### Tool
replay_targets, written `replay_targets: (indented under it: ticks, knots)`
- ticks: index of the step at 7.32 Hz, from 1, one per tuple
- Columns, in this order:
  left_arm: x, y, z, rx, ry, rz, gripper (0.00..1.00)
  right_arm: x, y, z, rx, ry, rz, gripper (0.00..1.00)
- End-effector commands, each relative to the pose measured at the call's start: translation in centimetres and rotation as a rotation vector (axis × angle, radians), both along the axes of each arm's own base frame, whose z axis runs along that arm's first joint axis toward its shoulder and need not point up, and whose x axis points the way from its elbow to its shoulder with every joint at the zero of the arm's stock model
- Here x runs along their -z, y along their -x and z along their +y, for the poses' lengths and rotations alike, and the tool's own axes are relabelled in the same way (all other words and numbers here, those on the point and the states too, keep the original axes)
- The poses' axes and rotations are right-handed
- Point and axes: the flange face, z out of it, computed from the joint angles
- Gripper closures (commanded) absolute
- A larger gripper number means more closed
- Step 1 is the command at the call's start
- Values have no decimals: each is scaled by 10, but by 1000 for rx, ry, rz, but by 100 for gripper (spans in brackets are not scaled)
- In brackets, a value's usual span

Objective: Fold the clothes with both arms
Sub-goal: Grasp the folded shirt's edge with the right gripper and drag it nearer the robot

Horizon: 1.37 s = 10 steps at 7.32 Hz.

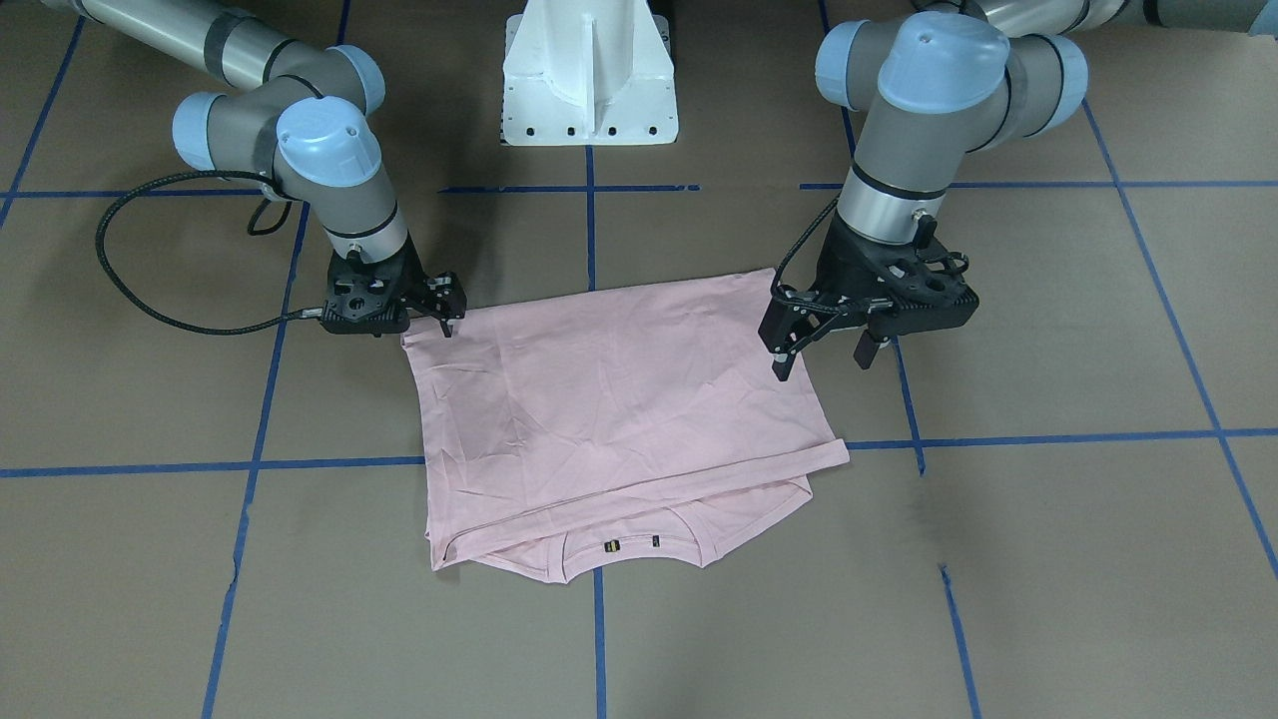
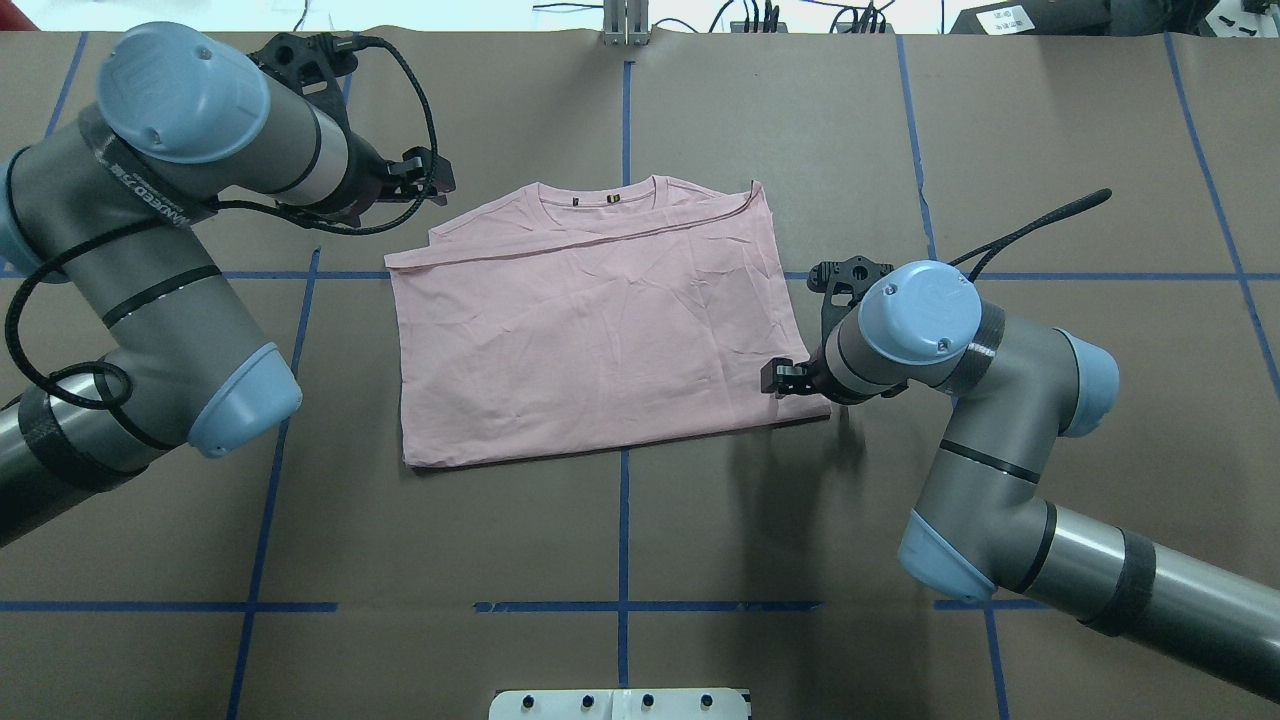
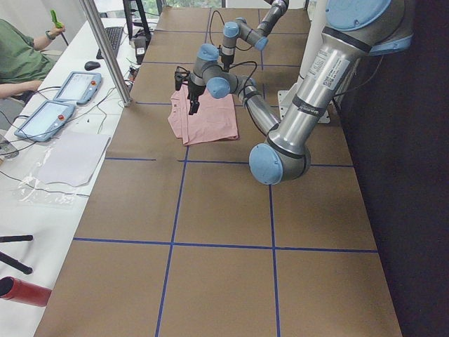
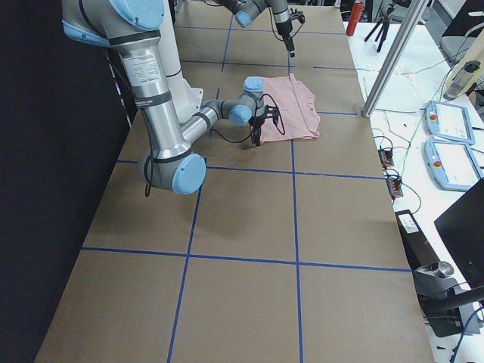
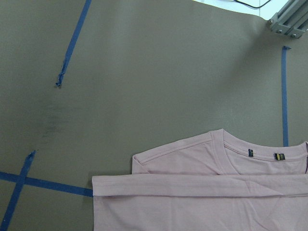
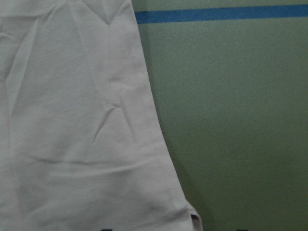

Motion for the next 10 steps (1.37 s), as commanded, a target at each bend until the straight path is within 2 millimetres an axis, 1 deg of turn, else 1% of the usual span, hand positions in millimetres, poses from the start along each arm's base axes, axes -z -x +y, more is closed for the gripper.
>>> replay_targets:
  ticks: [1, 2, 6, 7, 8, 9, 10]
  knots:
    - [2, 1, 2, -4, -2, 5, 0, 1, 0, 0, 5, 2, -4, 77]
    - [3, 2, 2, -4, -5, 7, 0, 0, -1, 0, 6, 0, -1, 100]
    - [3, 2, 2, -3, -6, 8, 0, 3, -6, 0, 0, 1, -10, 100]
    - [6, 3, 3, -2, -11, 14, 0, -1, -18, 8, -1, 1, -11, 100]
    - [9, 4, 5, -2, -16, 19, 0, -11, -40, 26, 8, 6, -12, 100]
    - [11, 5, 6, -2, -18, 21, 0, -24, -61, 60, 41, 20, -8, 100]
    - [15, 7, 8, -1, -25, 27, 0, -36, -77, 103, 75, 48, 2, 100]
